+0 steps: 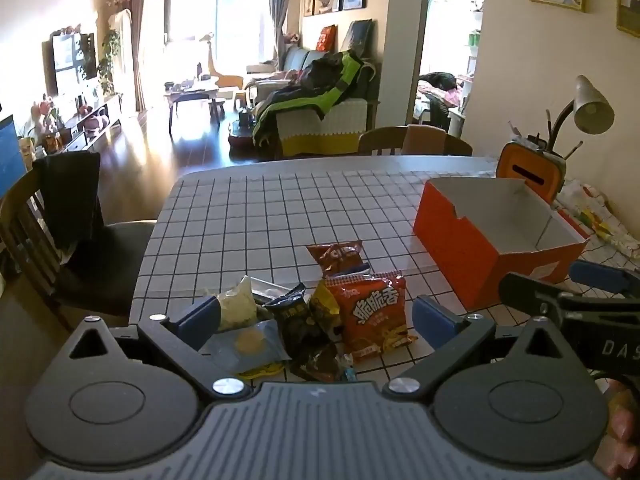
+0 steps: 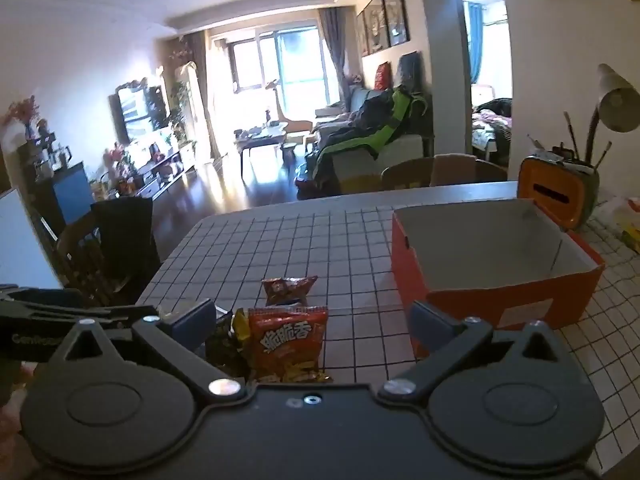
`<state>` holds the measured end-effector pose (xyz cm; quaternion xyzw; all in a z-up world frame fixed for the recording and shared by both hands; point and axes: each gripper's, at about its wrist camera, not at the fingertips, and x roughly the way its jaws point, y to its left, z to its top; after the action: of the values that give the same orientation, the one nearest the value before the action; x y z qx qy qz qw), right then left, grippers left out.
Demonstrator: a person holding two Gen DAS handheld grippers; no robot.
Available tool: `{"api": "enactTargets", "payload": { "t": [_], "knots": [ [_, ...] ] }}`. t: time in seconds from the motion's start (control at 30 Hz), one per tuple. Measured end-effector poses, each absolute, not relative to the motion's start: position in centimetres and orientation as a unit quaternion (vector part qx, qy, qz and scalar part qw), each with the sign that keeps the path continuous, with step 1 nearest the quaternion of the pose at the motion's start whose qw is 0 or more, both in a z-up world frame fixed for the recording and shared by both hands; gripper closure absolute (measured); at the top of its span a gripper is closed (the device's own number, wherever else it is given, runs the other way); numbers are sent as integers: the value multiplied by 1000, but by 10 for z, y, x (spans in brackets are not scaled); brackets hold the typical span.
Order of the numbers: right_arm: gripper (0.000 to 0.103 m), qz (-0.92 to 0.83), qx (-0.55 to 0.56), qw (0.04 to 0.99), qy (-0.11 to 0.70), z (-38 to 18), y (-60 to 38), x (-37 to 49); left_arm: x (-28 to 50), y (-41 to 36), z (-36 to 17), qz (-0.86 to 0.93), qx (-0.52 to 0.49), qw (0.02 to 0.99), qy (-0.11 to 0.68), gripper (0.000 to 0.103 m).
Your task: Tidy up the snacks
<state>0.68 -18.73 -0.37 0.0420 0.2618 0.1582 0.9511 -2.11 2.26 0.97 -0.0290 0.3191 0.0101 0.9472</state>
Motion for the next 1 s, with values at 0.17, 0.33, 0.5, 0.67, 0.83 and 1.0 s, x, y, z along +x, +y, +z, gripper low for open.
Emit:
{"api": "enactTargets", "payload": {
  "t": [0.17,0.33,0.5,0.67,0.83,1.0],
  "knots": [
    [0,155,45,951,263,-2,-187,7,-25,26,14,8,-32,949,312,0],
    [0,155,43,950,267,-2,-183,6,-26,27,13,6,-31,949,312,0],
    [0,154,44,949,272,-2,-182,4,-28,28,14,5,-34,949,314,0],
    [0,151,42,949,273,1,-181,2,-33,29,18,4,-38,948,316,0],
    [1,148,36,948,279,4,-180,2,-35,32,19,3,-45,945,323,0],
    [1,144,35,947,286,8,-182,3,-39,29,23,-2,-46,947,318,0]
  ]
}}
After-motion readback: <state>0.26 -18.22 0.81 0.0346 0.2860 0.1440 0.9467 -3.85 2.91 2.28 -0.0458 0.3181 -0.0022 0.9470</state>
